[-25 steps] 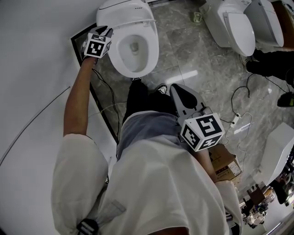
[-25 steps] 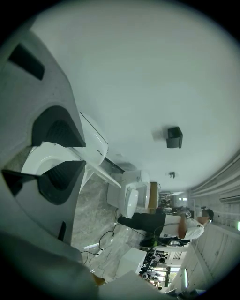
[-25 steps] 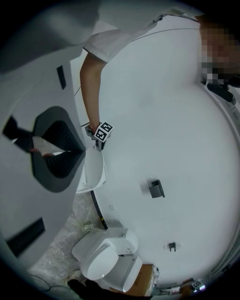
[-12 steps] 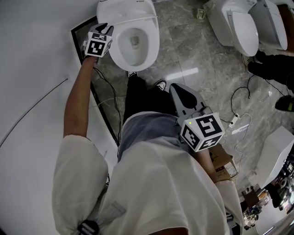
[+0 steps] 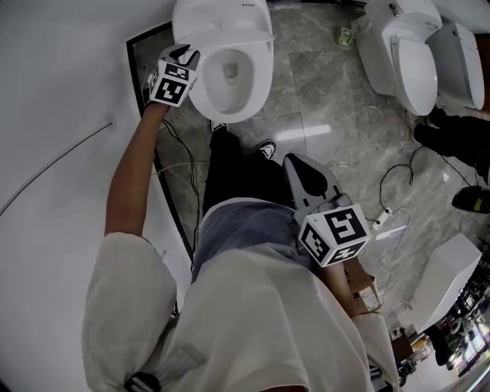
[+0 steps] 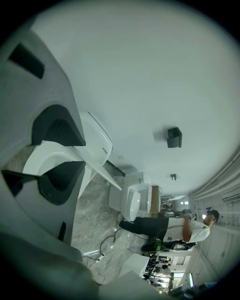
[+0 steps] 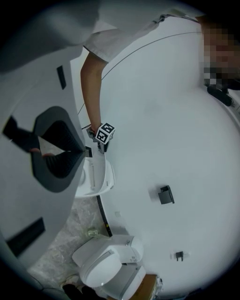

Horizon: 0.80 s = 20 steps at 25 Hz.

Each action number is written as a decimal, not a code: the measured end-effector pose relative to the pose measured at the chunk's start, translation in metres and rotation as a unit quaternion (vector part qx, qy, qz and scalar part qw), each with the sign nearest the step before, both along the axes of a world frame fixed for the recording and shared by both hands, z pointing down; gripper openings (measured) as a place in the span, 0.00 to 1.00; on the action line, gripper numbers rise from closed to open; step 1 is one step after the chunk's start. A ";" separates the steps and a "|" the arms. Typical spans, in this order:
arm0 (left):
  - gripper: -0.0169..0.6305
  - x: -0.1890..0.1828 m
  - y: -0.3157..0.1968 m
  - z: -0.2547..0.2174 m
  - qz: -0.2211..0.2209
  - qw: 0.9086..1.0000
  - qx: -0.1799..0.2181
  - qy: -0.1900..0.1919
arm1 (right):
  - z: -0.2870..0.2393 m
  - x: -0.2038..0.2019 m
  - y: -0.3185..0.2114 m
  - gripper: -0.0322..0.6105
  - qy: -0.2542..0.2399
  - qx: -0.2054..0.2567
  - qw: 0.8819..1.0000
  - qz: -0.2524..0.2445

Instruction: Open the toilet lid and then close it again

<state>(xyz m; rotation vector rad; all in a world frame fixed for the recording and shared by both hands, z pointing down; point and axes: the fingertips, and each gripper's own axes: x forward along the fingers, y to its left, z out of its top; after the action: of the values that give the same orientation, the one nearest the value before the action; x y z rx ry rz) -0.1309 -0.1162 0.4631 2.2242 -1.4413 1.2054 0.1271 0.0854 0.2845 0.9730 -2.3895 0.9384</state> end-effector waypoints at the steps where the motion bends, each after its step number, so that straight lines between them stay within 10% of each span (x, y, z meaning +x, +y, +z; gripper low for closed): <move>1: 0.15 0.001 0.002 0.000 0.000 1.000 -0.001 -0.005 | 0.001 0.000 0.000 0.07 -0.002 -0.001 1.000 -0.001; 20: 0.16 0.006 0.036 0.018 0.022 1.000 -0.004 0.003 | 0.024 -0.032 -0.003 0.06 0.002 -0.026 0.999 -0.041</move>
<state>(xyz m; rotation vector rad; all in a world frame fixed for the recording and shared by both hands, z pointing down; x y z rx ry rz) -0.1251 -0.0804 0.4814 2.2633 -1.3914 1.2146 0.0955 0.0823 0.3087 0.8495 -2.3704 0.9608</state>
